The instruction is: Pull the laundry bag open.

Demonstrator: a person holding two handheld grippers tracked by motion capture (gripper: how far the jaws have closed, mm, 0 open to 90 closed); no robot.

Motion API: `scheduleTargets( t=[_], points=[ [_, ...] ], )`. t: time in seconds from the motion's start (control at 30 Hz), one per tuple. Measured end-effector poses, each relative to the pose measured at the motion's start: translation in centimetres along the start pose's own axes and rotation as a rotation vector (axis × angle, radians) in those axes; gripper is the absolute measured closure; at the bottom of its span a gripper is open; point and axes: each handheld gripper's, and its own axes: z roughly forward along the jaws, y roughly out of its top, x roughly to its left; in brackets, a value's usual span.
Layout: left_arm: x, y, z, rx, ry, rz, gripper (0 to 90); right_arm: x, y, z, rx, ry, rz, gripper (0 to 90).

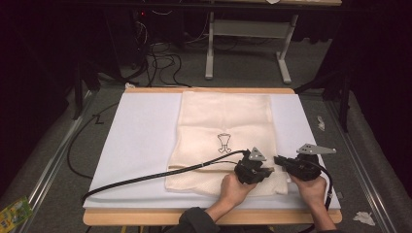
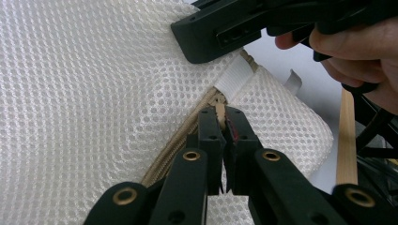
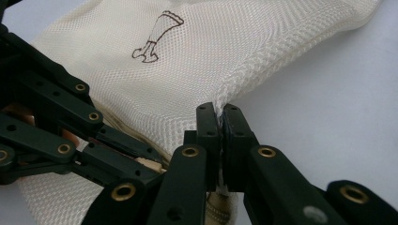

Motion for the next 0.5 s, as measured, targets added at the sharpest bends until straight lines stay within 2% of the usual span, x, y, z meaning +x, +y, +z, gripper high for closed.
scheduleTargets(
  t=[0.17,0.27,0.5],
  points=[
    [0.1,0.14,-0.12,0.015,0.002,-0.009,87.0,-0.21,-0.32,-0.07,0.006,-0.002,0.006,88.5],
    [-0.22,0.16,-0.44,0.019,0.023,0.013,87.0,-0.33,-0.48,-0.12,0.008,-0.003,0.002,88.6],
    [-0.36,0.37,-0.87,0.021,0.036,0.029,87.0,-0.29,-0.53,-0.17,0.018,-0.003,0.001,88.7]
  ],
)
